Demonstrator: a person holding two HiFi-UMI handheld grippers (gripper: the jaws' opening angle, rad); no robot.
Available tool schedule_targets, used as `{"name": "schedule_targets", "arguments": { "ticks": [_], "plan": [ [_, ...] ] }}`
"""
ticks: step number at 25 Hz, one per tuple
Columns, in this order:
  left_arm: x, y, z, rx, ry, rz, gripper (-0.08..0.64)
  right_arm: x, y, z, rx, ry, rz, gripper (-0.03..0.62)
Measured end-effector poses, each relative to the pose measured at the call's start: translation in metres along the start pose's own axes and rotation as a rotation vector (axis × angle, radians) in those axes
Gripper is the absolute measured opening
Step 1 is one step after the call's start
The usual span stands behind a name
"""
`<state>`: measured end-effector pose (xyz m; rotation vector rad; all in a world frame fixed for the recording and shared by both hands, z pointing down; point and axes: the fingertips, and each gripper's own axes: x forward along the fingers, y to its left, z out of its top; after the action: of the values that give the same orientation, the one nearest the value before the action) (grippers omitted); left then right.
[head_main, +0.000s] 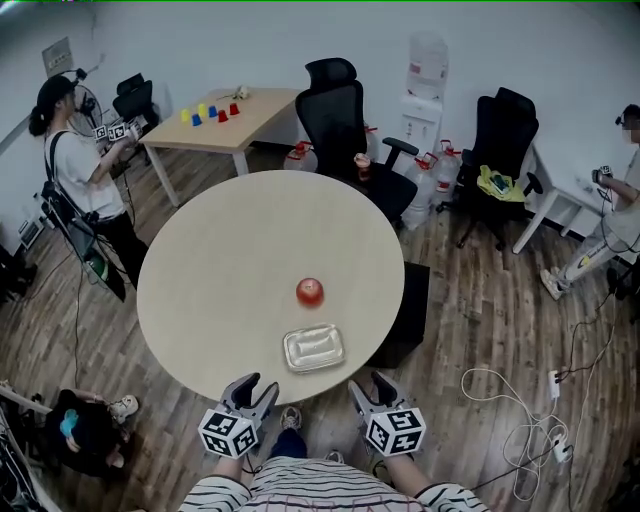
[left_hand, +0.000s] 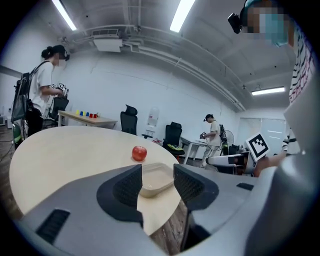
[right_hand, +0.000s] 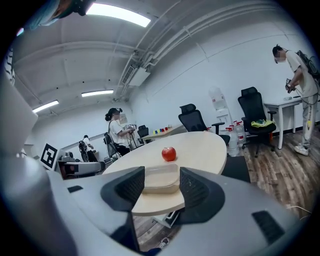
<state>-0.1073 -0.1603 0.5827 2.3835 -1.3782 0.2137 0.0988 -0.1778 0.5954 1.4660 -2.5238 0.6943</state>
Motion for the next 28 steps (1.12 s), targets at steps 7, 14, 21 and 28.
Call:
{"name": "schedule_targets", "arguments": {
  "ticks": [7, 14, 21, 28],
  "plan": [
    [0.039, 0.030, 0.001, -0.035, 0.050, -0.026, 0.175, 0.046, -0.010, 0.003, 0.006, 0.042, -0.021, 0.229],
    [0.068, 0.047, -0.006, -0.053, 0.116, -0.071, 0.175, 0.085, -0.021, -0.004, 0.025, 0.097, -0.038, 0.229],
    [0.089, 0.055, -0.021, -0.085, 0.185, -0.110, 0.176, 0.116, -0.028, -0.015, 0.038, 0.147, -0.045, 0.229],
    [0.103, 0.057, -0.031, -0.124, 0.217, -0.147, 0.183, 0.133, -0.032, -0.021, 0.052, 0.167, -0.047, 0.227]
  ]
}}
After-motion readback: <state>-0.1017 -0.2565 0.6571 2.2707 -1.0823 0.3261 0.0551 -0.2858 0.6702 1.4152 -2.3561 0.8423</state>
